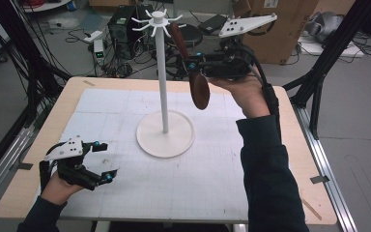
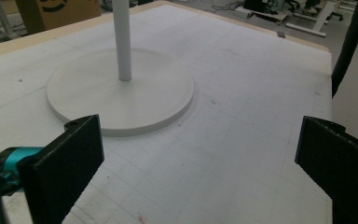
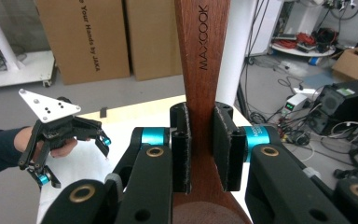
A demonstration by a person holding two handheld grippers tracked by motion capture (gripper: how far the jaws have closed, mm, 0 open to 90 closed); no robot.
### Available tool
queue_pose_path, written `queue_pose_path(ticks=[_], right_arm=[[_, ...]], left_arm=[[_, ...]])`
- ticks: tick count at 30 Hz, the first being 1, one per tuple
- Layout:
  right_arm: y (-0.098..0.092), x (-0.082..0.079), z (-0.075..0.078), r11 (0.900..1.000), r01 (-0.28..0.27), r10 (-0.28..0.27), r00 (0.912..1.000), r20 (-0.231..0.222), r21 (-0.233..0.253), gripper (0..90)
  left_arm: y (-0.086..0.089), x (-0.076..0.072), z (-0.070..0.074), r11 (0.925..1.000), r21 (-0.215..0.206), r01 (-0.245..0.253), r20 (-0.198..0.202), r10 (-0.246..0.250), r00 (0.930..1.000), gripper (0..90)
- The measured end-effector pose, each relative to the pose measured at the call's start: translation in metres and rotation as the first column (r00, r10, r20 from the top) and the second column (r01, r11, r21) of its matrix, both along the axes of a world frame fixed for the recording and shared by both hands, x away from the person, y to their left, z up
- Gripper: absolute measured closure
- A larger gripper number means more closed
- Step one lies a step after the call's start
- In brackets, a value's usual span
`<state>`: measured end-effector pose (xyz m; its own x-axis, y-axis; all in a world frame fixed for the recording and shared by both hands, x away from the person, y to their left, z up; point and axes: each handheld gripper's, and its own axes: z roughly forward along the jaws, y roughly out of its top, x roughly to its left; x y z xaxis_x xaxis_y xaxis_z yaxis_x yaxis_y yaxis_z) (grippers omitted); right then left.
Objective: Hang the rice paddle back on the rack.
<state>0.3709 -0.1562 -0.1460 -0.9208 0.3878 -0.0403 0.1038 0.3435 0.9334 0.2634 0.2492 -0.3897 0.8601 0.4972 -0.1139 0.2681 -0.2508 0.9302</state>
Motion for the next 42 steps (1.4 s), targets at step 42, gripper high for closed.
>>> queue_pose_path(ticks=[42], right_arm=[[0.004, 0.013, -0.006, 0.996, 0.074, -0.075, 0.9969, -0.024, -0.048, 78.4]], left_arm=[[0.0, 0.0, 0.001, 1.0, 0.002, 0.002, 0.004, -0.002, 1.0, 1.7]])
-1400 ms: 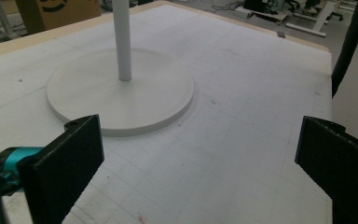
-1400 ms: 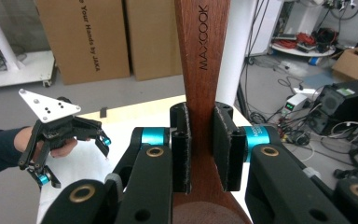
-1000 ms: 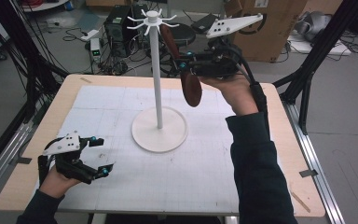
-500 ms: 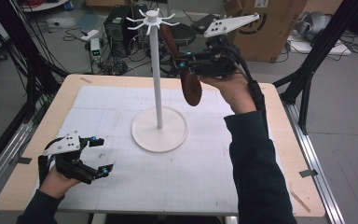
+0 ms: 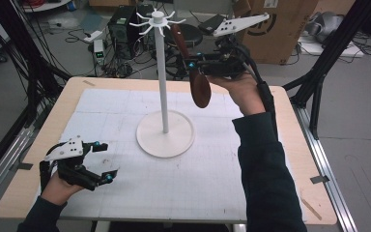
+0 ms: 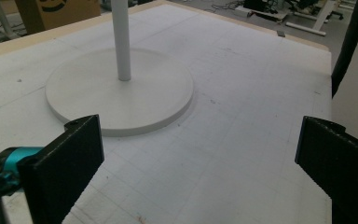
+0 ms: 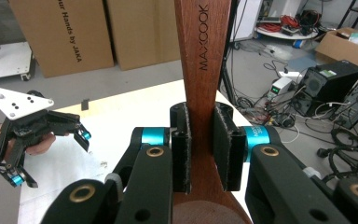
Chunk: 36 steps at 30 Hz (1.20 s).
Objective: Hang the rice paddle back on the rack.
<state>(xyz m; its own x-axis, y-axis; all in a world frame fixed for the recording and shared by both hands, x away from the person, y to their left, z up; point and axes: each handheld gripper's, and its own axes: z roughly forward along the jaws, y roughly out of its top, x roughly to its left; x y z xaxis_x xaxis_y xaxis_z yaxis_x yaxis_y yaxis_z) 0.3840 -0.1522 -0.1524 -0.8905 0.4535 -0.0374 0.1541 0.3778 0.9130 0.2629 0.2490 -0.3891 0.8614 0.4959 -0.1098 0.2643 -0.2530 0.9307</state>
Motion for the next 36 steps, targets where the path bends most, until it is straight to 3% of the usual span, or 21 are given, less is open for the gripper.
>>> queue_pose_path(ticks=[13, 21, 25, 36], right_arm=[[0.001, 0.011, -0.004, 1.0, 0.001, -0.001, 0.9999, -0.016, 0.023, 78.3], [0.002, 0.015, -0.007, 0.999, -0.026, 0.028, 0.9982, -0.054, 0.026, 77.1], [0.005, 0.018, -0.009, 0.999, -0.046, 0.047, 0.9976, -0.052, 0.026, 76.2], [0.005, 0.018, -0.01, 0.997, -0.069, 0.072, 0.9948, -0.072, 0.044, 62.5]], left_arm=[[0.001, 0.0, 0.0, 1.0, -0.006, 0.001, -0.002, -0.001, 1.0, 1.7], [0.002, -0.001, 0.001, 1.0, -0.004, -0.003, 0.0, 0.003, 1.0, 1.7], [0.003, -0.001, 0.001, 1.0, -0.005, -0.005, 0.0, 0.005, 1.0, 1.6], [0.005, -0.002, 0.001, 1.0, -0.003, -0.006, 0.006, 0.006, 1.0, 1.7]])
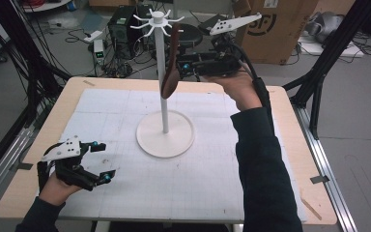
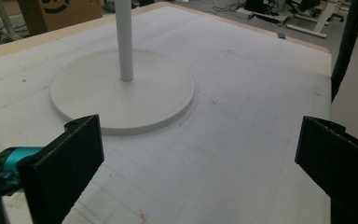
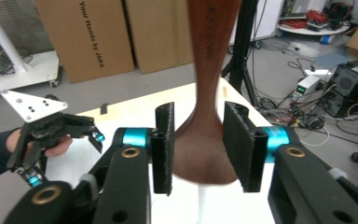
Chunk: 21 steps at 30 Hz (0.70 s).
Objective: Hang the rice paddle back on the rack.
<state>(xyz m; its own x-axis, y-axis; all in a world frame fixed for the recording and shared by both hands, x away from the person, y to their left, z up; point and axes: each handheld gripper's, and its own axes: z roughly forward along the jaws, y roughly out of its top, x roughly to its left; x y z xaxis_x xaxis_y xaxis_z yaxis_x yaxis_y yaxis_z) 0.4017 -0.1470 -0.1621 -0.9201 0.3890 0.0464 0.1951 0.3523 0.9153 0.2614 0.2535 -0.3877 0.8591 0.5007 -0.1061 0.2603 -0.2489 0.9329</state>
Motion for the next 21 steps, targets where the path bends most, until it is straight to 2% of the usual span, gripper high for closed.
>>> queue_pose_path(ticks=[4, 5, 9, 15, 17, 21], right_arm=[[-0.001, -0.006, 0.0, 1.0, -0.025, 0.025, 0.9994, -0.022, 0.013, 54.2], [-0.001, -0.007, -0.001, 0.999, -0.038, 0.039, 0.9992, -0.01, 0.019, 51.6], [-0.002, -0.013, -0.001, 0.997, -0.064, 0.065, 0.9977, -0.02, 0.034, 41.3], [-0.003, -0.021, -0.006, 0.996, -0.088, 0.088, 0.996, -0.017, 0.022, 28.8], [-0.005, -0.022, -0.009, 0.993, -0.116, 0.116, 0.9931, -0.018, 0.024, 26.6], [-0.008, -0.027, -0.016, 0.99, -0.138, 0.138, 0.9903, -0.016, 0.003, 12.5]], left_arm=[[0.0, 0.0, 0.0, 1.0, -0.006, -0.001, -0.001, 0.001, 1.0, 1.7], [0.0, 0.0, 0.0, 1.0, -0.004, -0.001, 0.0, 0.001, 1.0, 1.7], [-0.001, -0.001, 0.0, 1.0, -0.003, 0.0, -0.004, 0.0, 1.0, 1.7], [0.0, 0.0, 0.0, 1.0, -0.002, -0.001, -0.004, 0.001, 1.0, 1.7], [0.0, 0.0, 0.0, 1.0, -0.001, -0.001, -0.004, 0.001, 1.0, 1.6], [0.0, 0.0, 0.0, 1.0, -0.004, -0.002, -0.005, 0.002, 1.0, 1.7]])
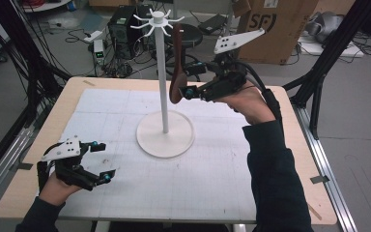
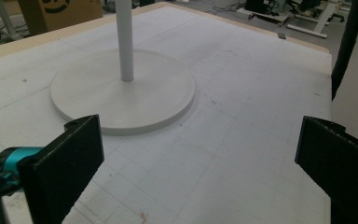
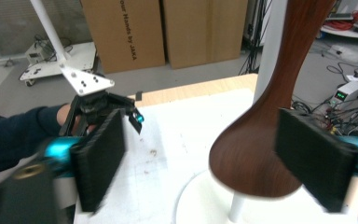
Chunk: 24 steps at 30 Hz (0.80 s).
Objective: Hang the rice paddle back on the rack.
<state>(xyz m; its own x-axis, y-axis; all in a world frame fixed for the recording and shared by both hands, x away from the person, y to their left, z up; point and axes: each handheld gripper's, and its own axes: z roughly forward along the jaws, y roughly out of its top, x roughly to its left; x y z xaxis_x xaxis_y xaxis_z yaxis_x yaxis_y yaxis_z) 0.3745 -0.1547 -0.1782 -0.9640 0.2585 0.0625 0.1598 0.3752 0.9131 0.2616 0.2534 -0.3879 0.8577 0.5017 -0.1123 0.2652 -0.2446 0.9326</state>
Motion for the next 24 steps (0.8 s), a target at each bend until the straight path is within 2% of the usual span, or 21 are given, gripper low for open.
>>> queue_pose_path(ticks=[3, 5, 8, 9, 14, 24], right_arm=[[-0.003, -0.004, -0.006, 1.0, 0.01, -0.01, 0.9999, -0.006, -0.011, 8.9], [-0.005, -0.006, -0.011, 1.0, 0.015, -0.016, 0.9999, -0.006, -0.012, 2.3], [-0.008, -0.008, -0.018, 1.0, 0.021, -0.021, 0.9997, -0.009, -0.012, 0.0], [-0.01, -0.008, -0.02, 1.0, 0.025, -0.025, 0.9997, 0.001, -0.011, 0.0], [-0.014, -0.013, -0.033, 0.999, 0.01, -0.011, 0.9999, -0.007, -0.037, 0.0], [-0.028, -0.024, -0.056, 0.999, 0.014, -0.014, 0.9999, -0.009, -0.037, 0.1]], left_arm=[[0.0, 0.0, 0.0, 1.0, -0.006, 0.002, -0.002, -0.002, 1.0, 1.7], [0.0, 0.0, 0.0, 1.0, -0.007, 0.001, -0.003, -0.001, 1.0, 1.7], [0.0, 0.001, 0.0, 0.9999, -0.014, 0.004, -0.007, -0.004, 1.0, 1.7], [0.0, 0.001, 0.0, 0.9999, -0.015, 0.003, -0.007, -0.003, 1.0, 1.7], [0.001, 0.002, 0.0, 0.9998, -0.017, 0.004, -0.002, -0.004, 1.0, 1.7], [0.0, 0.003, 0.001, 0.9995, -0.031, 0.0, -0.001, -0.001, 1.0, 1.7]])
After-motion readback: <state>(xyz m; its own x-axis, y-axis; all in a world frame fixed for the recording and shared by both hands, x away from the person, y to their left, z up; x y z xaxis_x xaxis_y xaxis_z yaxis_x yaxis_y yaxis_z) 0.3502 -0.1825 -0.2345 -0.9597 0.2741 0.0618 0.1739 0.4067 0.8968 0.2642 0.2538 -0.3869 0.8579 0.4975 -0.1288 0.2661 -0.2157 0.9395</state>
